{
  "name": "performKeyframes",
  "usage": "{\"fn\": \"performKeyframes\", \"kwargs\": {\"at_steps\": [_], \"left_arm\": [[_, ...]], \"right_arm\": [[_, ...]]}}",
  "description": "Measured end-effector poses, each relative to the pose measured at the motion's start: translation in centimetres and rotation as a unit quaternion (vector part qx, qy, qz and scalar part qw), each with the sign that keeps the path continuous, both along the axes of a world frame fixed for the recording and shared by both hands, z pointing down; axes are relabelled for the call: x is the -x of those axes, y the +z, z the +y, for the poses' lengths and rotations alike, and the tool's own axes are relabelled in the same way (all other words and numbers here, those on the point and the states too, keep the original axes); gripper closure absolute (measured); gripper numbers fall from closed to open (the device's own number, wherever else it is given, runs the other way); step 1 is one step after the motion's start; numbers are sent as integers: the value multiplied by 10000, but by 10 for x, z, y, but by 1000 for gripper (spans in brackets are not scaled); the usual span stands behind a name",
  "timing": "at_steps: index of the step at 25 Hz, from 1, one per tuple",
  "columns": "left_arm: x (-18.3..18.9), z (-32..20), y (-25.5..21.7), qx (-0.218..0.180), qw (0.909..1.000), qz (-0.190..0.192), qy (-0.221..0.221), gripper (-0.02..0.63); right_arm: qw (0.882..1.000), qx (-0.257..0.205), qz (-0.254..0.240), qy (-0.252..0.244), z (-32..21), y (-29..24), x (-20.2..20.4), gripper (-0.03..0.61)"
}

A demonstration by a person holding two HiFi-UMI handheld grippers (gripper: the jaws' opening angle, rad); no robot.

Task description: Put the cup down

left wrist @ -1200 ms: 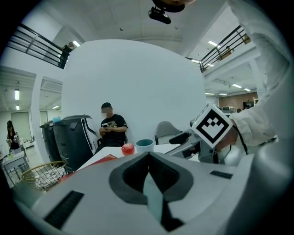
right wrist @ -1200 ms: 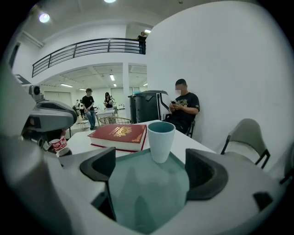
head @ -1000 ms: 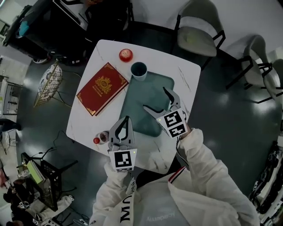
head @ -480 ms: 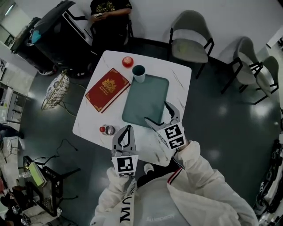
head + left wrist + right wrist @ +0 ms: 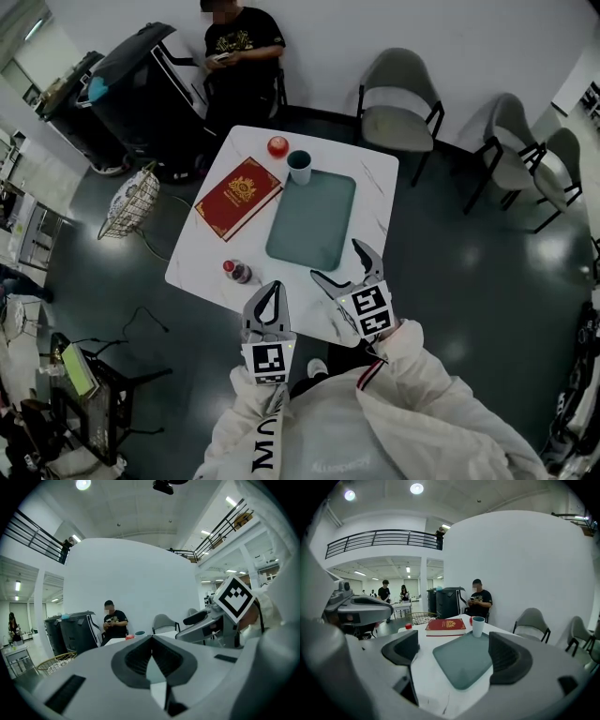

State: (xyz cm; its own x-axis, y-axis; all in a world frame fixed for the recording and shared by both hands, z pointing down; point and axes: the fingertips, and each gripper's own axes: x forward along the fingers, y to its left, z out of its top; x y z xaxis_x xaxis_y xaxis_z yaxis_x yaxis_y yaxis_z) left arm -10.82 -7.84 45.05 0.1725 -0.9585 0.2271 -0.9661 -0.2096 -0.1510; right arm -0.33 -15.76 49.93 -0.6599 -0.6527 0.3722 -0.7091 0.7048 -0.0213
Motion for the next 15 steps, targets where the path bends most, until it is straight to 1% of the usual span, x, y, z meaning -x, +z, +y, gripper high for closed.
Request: {"fn": "performKeyframes", "kwargs": {"at_steps": [8, 12, 15], "left_arm": [[3, 33, -12, -99, 9999, 36, 7, 603], [3, 46, -20, -211, 9997, 64, 56, 603], [6, 57, -22, -206, 9997, 58, 67, 603]], "right_arm": [[9997, -223, -1, -112, 39, -21, 4, 101], [9996, -261, -59, -66, 60, -30, 1, 101], [9995, -306, -89, -50, 75, -34, 1, 101]]}}
